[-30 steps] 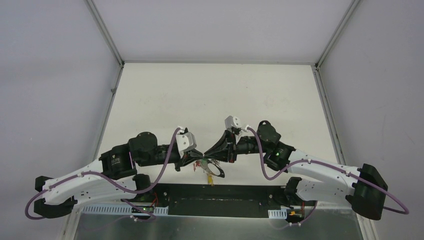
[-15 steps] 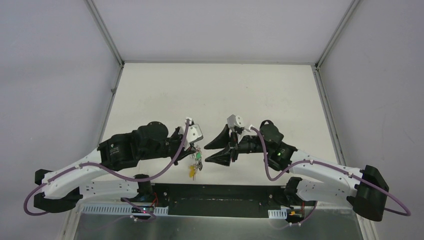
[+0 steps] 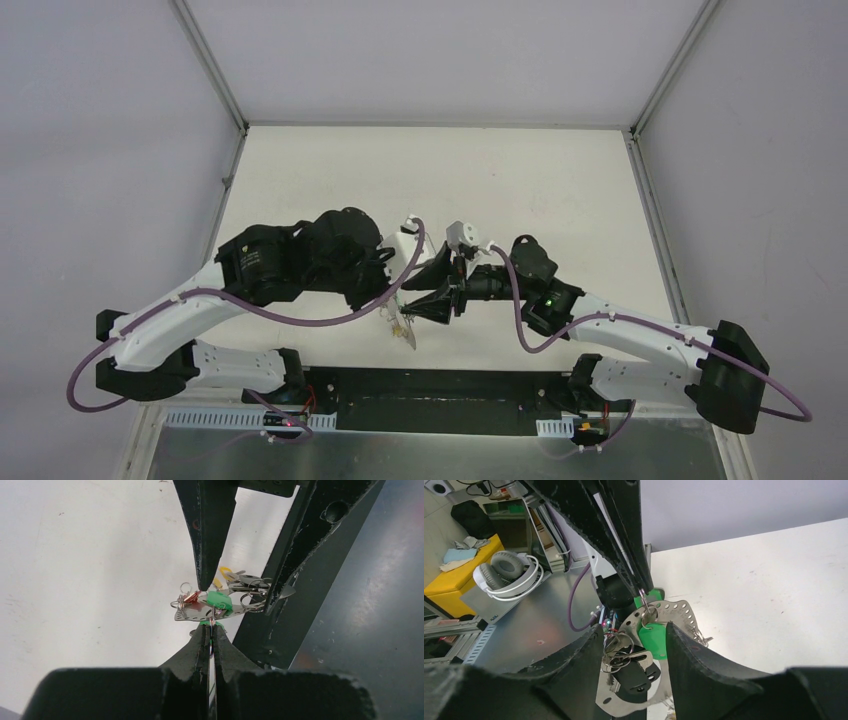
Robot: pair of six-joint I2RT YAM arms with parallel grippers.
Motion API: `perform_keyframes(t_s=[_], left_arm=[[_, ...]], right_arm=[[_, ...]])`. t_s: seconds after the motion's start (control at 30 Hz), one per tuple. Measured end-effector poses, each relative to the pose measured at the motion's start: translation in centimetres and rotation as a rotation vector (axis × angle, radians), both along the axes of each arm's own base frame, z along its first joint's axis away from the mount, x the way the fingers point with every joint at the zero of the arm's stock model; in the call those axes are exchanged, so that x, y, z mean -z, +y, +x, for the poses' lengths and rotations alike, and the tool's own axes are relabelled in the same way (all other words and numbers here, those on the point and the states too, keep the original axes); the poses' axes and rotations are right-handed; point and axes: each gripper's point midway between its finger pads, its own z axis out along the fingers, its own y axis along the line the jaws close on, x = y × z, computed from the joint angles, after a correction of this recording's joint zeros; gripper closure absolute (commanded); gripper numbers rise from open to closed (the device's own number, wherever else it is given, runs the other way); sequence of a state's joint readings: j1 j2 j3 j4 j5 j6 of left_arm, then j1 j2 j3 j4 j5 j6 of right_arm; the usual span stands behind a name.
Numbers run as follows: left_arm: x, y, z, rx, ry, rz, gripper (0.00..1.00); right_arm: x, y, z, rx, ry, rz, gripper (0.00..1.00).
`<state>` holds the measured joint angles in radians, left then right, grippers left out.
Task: Put the keys on the keyring
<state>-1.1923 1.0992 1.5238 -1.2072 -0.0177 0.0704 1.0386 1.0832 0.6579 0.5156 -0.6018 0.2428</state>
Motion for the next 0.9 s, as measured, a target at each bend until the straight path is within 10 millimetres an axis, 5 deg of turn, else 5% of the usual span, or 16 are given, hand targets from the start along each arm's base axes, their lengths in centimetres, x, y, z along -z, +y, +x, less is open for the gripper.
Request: perform_keyframes(t_s=[0.23, 0.6, 0.9], left_arm=[[0.4, -0.2, -0.4, 0.076, 0.037, 0.135, 1.00], [1.4, -0.8, -0.4, 0.132, 0.060, 0.234, 1.00], [1.3, -0.7, -0.6, 0.143, 0.061, 0.231, 1.00]], right_arm=[[-0.9, 0.1, 0.3, 0.016, -0.017, 0.036, 0.59], [-0.2, 1.1, 0.3, -0.003, -0.004, 0.040, 0.98], [-0.3, 1.2, 0.0, -0.023, -0.006, 0.043, 1.00]])
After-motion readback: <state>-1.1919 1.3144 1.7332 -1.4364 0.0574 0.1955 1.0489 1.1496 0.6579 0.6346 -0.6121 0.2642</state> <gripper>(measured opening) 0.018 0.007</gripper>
